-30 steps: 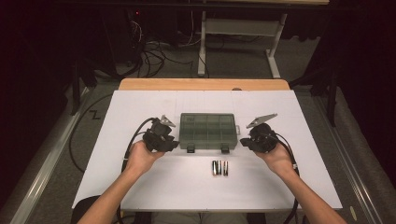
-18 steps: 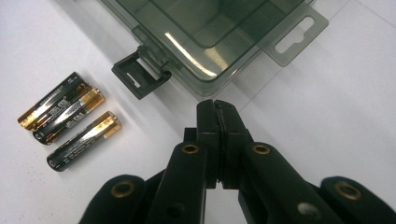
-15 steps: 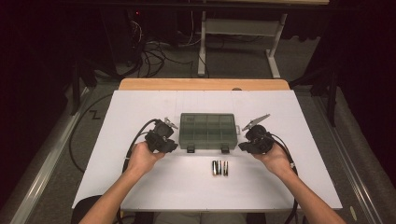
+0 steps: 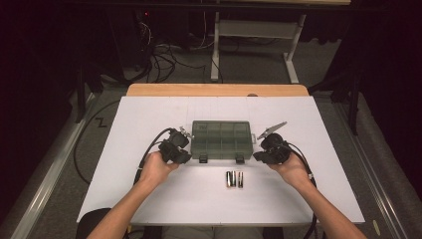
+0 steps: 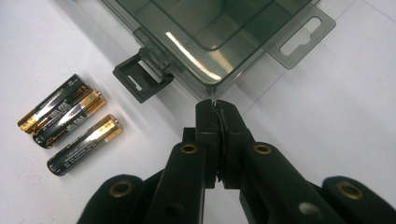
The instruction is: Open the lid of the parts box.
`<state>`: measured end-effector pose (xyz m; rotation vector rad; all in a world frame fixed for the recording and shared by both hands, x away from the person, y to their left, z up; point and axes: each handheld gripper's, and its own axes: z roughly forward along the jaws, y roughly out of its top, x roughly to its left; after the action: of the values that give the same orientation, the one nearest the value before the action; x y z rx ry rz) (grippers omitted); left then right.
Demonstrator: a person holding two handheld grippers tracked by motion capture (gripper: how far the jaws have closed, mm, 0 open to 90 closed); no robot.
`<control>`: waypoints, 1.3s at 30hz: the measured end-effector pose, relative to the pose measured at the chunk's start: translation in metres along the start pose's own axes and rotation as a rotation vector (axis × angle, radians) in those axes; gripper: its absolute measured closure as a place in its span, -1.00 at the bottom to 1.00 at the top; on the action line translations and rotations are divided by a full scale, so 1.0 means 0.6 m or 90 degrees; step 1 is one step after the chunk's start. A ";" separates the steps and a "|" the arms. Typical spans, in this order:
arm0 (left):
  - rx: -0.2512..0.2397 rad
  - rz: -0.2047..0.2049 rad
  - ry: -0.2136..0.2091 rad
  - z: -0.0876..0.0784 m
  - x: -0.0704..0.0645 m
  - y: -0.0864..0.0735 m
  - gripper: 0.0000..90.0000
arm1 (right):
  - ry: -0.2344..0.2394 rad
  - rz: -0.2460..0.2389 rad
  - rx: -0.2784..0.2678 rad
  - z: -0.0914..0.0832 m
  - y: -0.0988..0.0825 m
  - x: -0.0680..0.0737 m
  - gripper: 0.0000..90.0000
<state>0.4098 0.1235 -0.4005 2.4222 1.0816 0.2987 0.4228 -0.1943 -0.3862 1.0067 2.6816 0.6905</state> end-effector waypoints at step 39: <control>-0.054 0.000 0.024 -0.026 -0.004 0.030 0.30 | 0.006 0.018 -0.085 -0.035 0.015 -0.008 0.96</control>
<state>0.4142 0.1164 -0.3781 2.3504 1.0634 0.3846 0.4248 -0.1992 -0.3636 1.0111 2.5946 0.8692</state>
